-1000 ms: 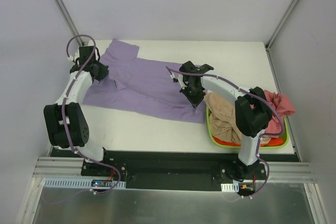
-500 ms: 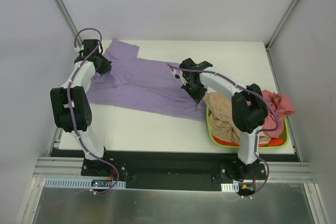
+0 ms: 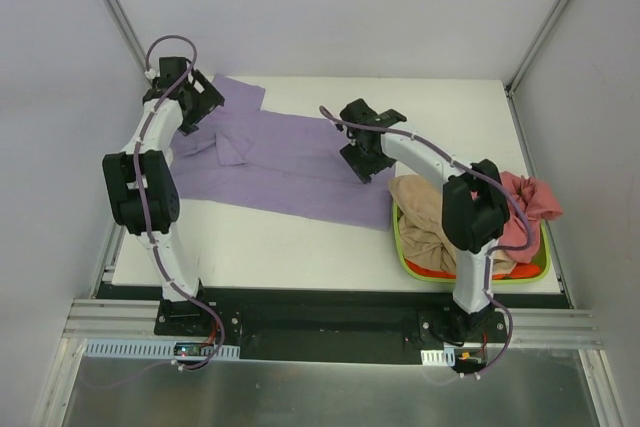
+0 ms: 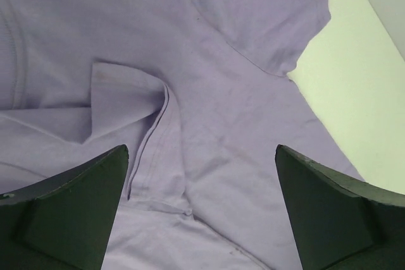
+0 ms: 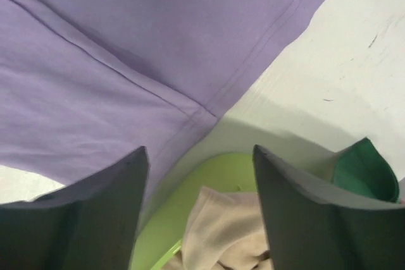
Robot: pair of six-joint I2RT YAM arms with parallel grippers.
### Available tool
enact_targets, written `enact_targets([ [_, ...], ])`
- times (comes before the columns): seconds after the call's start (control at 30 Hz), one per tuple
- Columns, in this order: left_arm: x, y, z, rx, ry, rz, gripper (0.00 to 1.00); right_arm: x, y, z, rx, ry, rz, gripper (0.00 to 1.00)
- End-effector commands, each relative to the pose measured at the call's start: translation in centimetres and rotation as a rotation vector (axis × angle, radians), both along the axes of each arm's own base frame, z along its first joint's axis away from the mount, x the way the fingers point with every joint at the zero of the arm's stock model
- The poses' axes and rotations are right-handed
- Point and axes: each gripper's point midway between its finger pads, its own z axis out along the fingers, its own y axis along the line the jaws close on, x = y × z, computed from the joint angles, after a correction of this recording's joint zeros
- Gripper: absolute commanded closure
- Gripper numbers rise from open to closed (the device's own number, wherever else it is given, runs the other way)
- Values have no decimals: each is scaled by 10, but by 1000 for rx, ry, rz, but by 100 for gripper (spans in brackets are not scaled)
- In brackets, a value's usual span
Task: Fold and stack the t-shirts
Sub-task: Fold the flattened tshirt in 1/3 of the way
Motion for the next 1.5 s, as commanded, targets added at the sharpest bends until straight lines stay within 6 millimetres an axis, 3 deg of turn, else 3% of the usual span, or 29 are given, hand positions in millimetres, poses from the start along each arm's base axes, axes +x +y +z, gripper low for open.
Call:
enact_targets([
  [0.0, -24, 3, 47, 63, -57, -12, 1, -3, 24, 44, 153, -114, 36, 24],
  [0.03, -32, 0, 44, 62, -45, -26, 1, -7, 34, 46, 200, -116, 54, 20],
  [0.07, -40, 0, 42, 59, -38, -25, 1, -11, 44, 50, 254, -118, 64, 4],
  [0.17, -64, -7, 22, -13, 14, -40, 1, -23, 71, 54, 383, -70, 100, 4],
  [0.3, -74, -19, -7, -91, 83, -86, 1, -46, 110, 43, 528, 41, 139, 4],
  [0.43, -75, -2, -51, -87, 185, -36, 1, -61, 130, 20, 580, 146, 114, 4],
  [0.57, -74, 10, -78, -159, 242, 16, 1, -57, 128, -7, 564, 181, 22, 4],
  [0.7, -94, 18, -93, -133, 294, 77, 1, -64, 128, -26, 571, 227, 17, 4],
  [0.87, -137, 26, -105, -73, 357, 152, 1, -79, 114, -47, 530, 278, 10, 4],
  [1.07, -200, 31, -111, -4, 404, 223, 1, -123, 99, -63, 560, 387, -7, 4],
  [1.23, -242, 29, -106, 27, 384, 245, 1, -159, 82, -61, 567, 422, -19, 4],
  [1.3, -251, 22, -101, 6, 356, 228, 1, -171, 78, -57, 566, 419, -12, 4],
  [1.37, -254, 20, -95, 3, 327, 217, 1, -179, 78, -52, 572, 410, 5, 4],
  [1.47, -243, 13, -79, -32, 264, 194, 1, -176, 81, -43, 585, 377, 22, 4],
])
